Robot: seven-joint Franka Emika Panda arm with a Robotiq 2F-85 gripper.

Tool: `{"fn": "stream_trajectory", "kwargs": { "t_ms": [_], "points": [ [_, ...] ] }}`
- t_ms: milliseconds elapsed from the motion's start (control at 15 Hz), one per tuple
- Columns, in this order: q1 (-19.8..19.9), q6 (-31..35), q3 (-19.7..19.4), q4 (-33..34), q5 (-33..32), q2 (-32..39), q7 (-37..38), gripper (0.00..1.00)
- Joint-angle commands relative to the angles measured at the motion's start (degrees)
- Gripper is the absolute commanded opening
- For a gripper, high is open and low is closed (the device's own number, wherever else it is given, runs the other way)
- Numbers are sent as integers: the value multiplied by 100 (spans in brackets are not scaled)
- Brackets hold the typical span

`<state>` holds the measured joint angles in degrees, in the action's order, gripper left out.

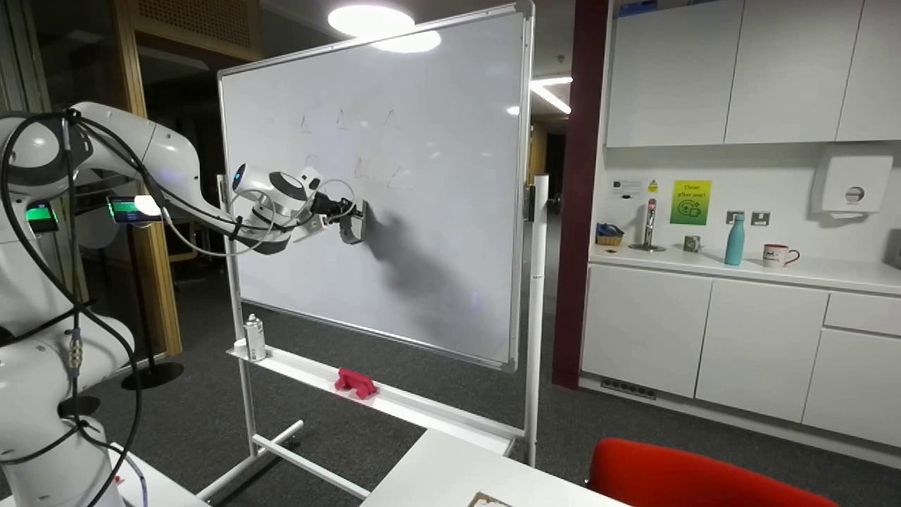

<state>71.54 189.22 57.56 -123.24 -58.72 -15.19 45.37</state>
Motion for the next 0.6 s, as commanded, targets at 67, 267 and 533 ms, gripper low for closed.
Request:
{"fn": "stream_trajectory", "kwargs": {
  "t_ms": [67,267,533],
  "points": [
    [223,308,184,102,6,-5,-44,35],
    [97,229,79,13,1,-2,-6,60],
    [515,797,262,143,47,-147,-73,35]
  ]
}}
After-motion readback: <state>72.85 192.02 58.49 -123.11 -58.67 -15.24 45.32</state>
